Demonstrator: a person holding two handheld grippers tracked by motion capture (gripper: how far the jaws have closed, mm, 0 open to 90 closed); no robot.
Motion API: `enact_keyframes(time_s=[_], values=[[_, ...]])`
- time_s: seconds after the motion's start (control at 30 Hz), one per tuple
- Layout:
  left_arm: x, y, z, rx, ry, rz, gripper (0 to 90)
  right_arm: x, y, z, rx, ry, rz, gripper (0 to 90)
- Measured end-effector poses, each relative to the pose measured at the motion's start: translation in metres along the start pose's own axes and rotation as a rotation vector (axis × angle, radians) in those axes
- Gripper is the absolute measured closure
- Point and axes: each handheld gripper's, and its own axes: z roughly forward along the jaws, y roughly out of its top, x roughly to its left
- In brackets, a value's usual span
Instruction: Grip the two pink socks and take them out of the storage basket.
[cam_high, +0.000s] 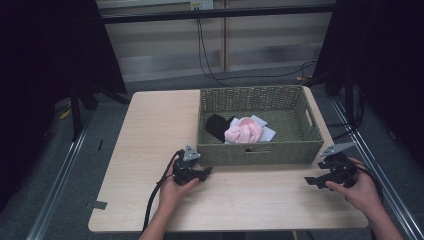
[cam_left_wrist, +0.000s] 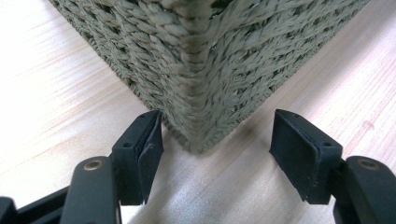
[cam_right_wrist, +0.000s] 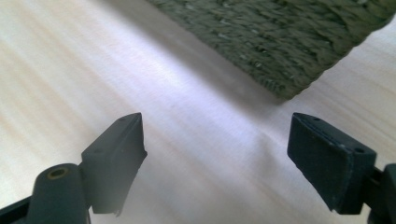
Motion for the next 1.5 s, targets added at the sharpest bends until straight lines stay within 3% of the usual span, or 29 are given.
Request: enact_keyframes(time_s=[0.1, 0.27, 0.37, 0.8, 1.23, 1.5], values=[[0.000, 0.000, 0.000, 0.000, 0.000, 0.000, 34.0, 0.005, 0.007, -0.013, 0.029, 0.008, -0.022, 19.1], [0.000, 0.000, 0.000, 0.001, -0.002, 0.000, 34.0, 0.005, 0.019, -0.031, 0.028, 0.021, -0.024, 19.0], [0.000, 0.000, 0.000, 0.001, -0.002, 0.000, 34.0, 0.007, 0.031, -0.046, 0.040, 0.014, -0.052, 19.1], [0.000, -0.001, 0.000, 0.001, -0.005, 0.000, 34.0, 0.011, 0.078, -0.072, 0.092, 0.017, -0.106, 19.1], [-0.001, -0.001, -0.001, -0.001, -0.004, 0.001, 33.8, 0.014, 0.127, -0.065, 0.094, 0.019, -0.135, 19.1], [-0.001, -0.001, -0.001, -0.001, -0.003, 0.002, 33.7, 0.019, 0.163, -0.046, 0.099, 0.008, -0.142, 20.1]])
